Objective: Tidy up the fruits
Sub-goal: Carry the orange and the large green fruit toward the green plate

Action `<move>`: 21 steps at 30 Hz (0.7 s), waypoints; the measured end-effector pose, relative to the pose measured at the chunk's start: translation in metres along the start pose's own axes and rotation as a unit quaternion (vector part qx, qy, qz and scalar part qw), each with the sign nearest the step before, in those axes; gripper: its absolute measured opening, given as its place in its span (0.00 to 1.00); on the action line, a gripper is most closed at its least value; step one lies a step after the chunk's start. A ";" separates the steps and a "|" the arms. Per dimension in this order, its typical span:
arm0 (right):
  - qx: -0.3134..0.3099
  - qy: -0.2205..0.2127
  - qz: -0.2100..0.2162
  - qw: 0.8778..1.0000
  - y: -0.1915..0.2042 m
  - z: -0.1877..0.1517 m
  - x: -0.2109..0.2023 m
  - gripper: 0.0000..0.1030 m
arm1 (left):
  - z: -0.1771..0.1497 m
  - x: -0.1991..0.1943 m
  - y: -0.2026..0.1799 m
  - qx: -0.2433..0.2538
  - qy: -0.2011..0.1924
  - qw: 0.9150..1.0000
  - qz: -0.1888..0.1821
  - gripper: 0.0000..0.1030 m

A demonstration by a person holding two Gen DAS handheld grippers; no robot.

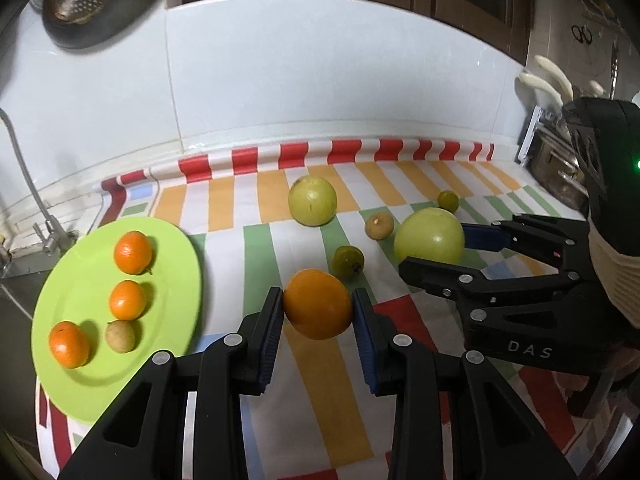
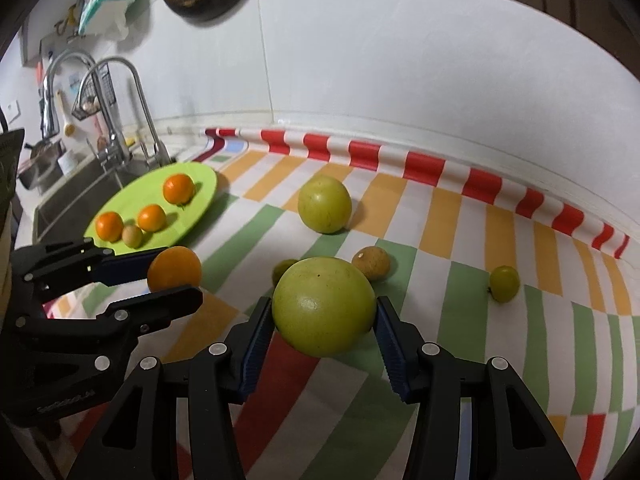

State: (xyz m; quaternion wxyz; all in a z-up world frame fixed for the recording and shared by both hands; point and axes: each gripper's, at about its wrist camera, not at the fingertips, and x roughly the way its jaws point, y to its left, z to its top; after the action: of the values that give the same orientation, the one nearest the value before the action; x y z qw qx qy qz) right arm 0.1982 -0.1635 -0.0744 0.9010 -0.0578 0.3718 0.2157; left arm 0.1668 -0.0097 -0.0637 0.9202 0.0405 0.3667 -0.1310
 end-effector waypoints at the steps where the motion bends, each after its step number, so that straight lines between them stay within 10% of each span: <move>1: 0.001 -0.003 -0.002 1.000 0.002 0.000 -0.004 0.50 | 0.000 -0.004 0.000 -0.001 -0.004 1.000 0.000 0.33; 21: 0.020 -0.066 -0.009 0.998 0.064 0.011 -0.069 0.50 | -0.014 -0.087 0.034 -0.022 -0.064 0.997 0.026 0.33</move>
State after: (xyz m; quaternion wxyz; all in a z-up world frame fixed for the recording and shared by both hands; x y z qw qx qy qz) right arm 0.1341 -0.1264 -0.0153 0.9266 -0.0291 0.3151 0.2032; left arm 0.1063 0.0442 -0.0155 0.9454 0.0209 0.3090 -0.1015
